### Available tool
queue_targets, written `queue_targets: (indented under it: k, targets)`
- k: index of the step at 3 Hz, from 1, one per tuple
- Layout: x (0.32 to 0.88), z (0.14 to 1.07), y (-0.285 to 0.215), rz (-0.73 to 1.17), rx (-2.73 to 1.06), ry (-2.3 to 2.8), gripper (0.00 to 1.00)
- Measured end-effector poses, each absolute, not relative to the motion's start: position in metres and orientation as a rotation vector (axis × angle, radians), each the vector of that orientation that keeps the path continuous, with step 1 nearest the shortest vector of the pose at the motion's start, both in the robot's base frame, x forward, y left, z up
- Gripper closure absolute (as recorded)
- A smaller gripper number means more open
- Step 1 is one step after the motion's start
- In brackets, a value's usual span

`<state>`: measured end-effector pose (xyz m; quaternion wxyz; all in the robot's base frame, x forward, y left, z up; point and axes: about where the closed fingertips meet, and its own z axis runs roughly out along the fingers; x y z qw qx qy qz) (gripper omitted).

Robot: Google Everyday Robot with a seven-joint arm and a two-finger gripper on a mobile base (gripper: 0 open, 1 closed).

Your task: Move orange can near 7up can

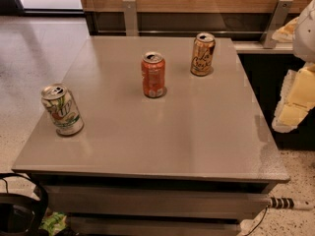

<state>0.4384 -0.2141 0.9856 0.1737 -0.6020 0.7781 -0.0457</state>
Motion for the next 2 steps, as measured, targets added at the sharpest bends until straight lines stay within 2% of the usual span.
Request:
queue_targets:
  k: [2]
  targets:
    - [0.449,0.988,-0.215,-0.131,-1.676,2.176,0.0]
